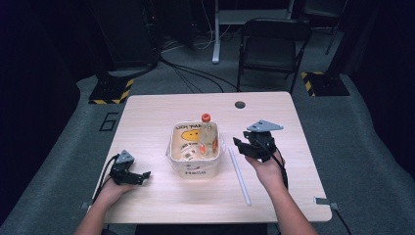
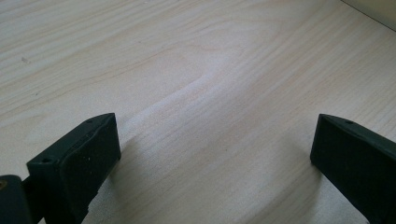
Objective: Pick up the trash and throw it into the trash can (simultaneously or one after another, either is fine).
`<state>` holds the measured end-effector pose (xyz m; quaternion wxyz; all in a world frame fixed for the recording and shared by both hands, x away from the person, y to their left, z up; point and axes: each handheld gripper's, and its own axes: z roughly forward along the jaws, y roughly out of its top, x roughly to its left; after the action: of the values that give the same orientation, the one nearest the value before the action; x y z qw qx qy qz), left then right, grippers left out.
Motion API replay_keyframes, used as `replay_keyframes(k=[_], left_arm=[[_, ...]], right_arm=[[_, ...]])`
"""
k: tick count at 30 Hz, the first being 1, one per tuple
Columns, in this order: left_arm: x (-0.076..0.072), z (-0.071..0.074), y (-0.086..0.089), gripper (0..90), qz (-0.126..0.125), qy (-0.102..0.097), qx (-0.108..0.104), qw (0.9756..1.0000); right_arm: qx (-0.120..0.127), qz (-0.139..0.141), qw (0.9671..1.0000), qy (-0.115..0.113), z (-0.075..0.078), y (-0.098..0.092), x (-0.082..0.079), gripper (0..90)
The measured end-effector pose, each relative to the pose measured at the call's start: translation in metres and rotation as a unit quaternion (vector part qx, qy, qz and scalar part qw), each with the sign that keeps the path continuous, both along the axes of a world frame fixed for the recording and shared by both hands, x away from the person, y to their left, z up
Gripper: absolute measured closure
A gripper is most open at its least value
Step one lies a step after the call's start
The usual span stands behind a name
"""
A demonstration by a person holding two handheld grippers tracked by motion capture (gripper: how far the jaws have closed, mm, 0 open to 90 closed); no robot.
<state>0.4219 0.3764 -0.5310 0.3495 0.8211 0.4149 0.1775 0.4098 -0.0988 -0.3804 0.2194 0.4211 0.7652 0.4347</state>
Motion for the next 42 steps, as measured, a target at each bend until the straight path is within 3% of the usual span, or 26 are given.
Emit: replay_keyframes(k=[6, 21, 24, 33, 42], left_arm=[[0.000, 0.000, 0.000, 1.4, 0.000, 0.000, -0.002, 1.0000], [0.000, 0.000, 0.000, 1.4, 0.001, 0.001, -0.004, 1.0000], [0.000, 0.000, 0.000, 1.4, -0.001, 0.002, -0.001, 1.0000], [0.000, 0.000, 0.000, 1.4, 0.001, 0.001, -0.003, 1.0000], [0.000, 0.000, 0.000, 1.4, 0.001, 0.001, -0.004, 1.0000]], right_arm=[[-0.010, -0.009, 0.9997, 0.021, -0.014, -0.003, -0.007, 52.8], [-0.034, -0.026, 0.9984, 0.036, -0.055, 0.007, -0.028, 56.2], [-0.028, -0.034, 0.9978, 0.051, -0.062, 0.008, -0.031, 57.7], [-0.026, -0.048, 0.9972, 0.051, -0.081, 0.007, -0.035, 63.3], [-0.035, -0.044, 0.9959, 0.072, -0.100, 0.011, -0.036, 66.2]])
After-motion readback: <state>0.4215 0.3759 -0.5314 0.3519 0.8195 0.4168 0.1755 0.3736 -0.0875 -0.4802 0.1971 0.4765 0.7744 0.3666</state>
